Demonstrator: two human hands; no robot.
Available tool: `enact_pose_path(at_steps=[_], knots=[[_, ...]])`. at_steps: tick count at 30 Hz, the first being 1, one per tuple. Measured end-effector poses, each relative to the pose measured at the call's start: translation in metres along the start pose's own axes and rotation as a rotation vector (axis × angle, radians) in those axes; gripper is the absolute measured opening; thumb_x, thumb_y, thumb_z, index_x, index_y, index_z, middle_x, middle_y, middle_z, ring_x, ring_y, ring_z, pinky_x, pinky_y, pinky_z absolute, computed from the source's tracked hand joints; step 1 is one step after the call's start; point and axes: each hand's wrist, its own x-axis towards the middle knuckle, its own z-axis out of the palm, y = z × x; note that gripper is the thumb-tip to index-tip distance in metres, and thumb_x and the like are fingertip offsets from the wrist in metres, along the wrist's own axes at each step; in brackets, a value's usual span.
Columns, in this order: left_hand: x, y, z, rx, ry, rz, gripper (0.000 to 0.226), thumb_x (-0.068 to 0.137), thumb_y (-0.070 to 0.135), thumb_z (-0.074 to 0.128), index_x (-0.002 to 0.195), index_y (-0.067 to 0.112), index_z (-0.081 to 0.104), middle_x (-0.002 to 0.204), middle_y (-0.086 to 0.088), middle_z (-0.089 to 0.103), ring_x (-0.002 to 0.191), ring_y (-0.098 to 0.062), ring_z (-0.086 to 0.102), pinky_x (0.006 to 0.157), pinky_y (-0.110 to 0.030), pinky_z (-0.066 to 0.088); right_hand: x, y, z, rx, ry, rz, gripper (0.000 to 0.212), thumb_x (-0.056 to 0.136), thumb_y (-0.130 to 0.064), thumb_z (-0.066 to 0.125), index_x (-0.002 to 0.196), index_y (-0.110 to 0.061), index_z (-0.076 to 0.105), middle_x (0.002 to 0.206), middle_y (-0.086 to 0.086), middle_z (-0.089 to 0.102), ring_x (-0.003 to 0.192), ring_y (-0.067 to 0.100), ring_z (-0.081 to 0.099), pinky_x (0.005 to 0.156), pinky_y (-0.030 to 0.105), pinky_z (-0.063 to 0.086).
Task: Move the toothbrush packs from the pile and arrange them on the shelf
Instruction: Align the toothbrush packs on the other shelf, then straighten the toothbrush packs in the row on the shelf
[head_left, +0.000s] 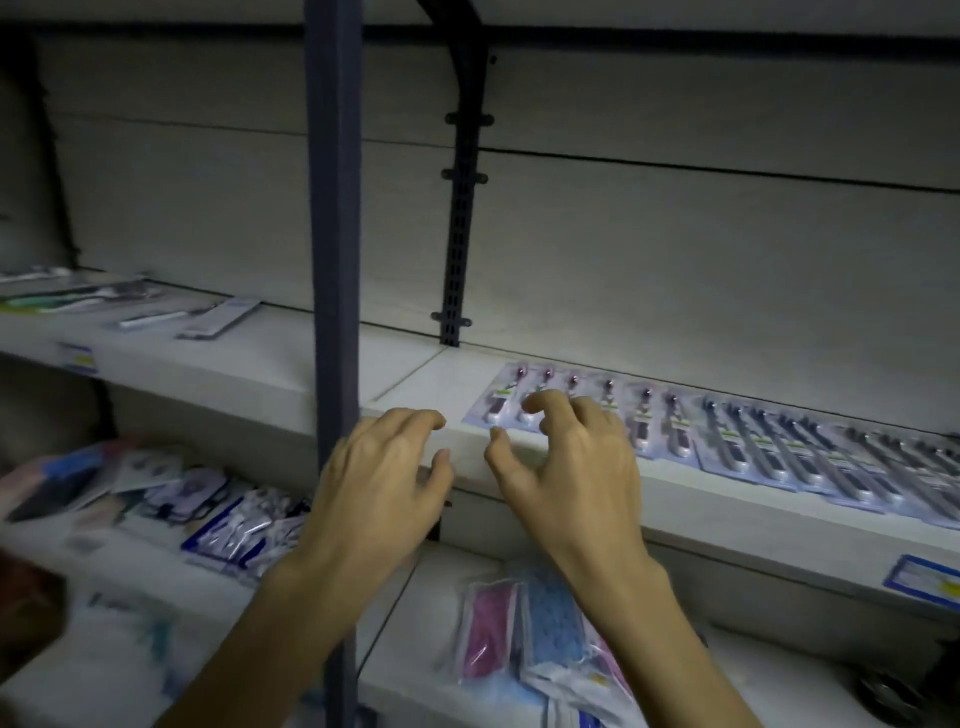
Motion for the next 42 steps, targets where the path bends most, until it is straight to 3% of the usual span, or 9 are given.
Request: enact_pose_path(at_steps=[7, 11, 18, 23, 34, 42], knots=[[-0.024, -0.048, -0.052, 0.100, 0.067, -0.085, 0.030, 0.086, 0.024, 0.063, 0.116, 0.017, 0.063, 0.112, -0.001, 0.065, 0.099, -0.021, 0.057, 0.075, -0.025, 0.040, -0.014, -0.062, 0.015, 0.068, -0.059, -0.111, 0.042, 0.077, -0.048, 0.049, 0.101, -0.017, 0.065, 0.088, 0.006, 0.065, 0.082, 0.029, 0.058, 0.064, 0.035, 0.047], [-0.020, -0.080, -0.082, 0.101, 0.101, -0.097, 0.032, 0.089, 0.029, 0.059, 0.119, 0.019, 0.061, 0.119, 0.002, 0.062, 0.106, -0.020, 0.055, 0.079, -0.028, 0.042, -0.010, -0.103, 0.028, 0.093, -0.068, -0.176, 0.039, 0.080, -0.046, 0.054, 0.105, -0.018, 0.063, 0.090, 0.005, 0.063, 0.084, 0.027, 0.057, 0.067, 0.035, 0.046], [-0.011, -0.181, -0.147, 0.148, 0.113, -0.118, 0.032, 0.088, 0.029, 0.058, 0.119, 0.020, 0.060, 0.119, 0.001, 0.062, 0.108, -0.022, 0.056, 0.083, -0.033, 0.048, -0.005, -0.208, 0.080, 0.169, -0.047, -0.234, 0.037, 0.082, -0.044, 0.054, 0.108, -0.019, 0.062, 0.094, 0.003, 0.063, 0.087, 0.025, 0.058, 0.071, 0.036, 0.050], [-0.010, -0.253, -0.180, 0.188, 0.103, -0.143, 0.033, 0.088, 0.030, 0.059, 0.119, 0.020, 0.061, 0.120, 0.001, 0.063, 0.109, -0.021, 0.056, 0.085, -0.032, 0.044, -0.004, -0.267, 0.121, 0.199, -0.060, -0.219, 0.033, 0.085, -0.040, 0.060, 0.111, -0.019, 0.061, 0.097, 0.003, 0.063, 0.090, 0.023, 0.057, 0.069, 0.032, 0.045], [0.027, -0.358, -0.189, 0.142, 0.044, -0.134, 0.035, 0.092, 0.034, 0.053, 0.126, 0.025, 0.055, 0.127, 0.007, 0.058, 0.110, -0.013, 0.052, 0.086, -0.029, 0.043, 0.029, -0.330, 0.203, 0.162, -0.078, -0.145, 0.034, 0.085, -0.036, 0.060, 0.114, -0.017, 0.062, 0.097, 0.006, 0.065, 0.085, 0.025, 0.059, 0.069, 0.034, 0.048], [0.086, -0.434, -0.175, 0.164, -0.002, -0.106, 0.032, 0.091, 0.033, 0.053, 0.122, 0.025, 0.057, 0.118, 0.005, 0.061, 0.108, -0.017, 0.054, 0.085, -0.032, 0.047, 0.084, -0.350, 0.285, 0.106, -0.086, -0.049, 0.038, 0.086, -0.039, 0.057, 0.119, -0.019, 0.060, 0.104, 0.006, 0.065, 0.092, 0.026, 0.059, 0.070, 0.033, 0.048]])
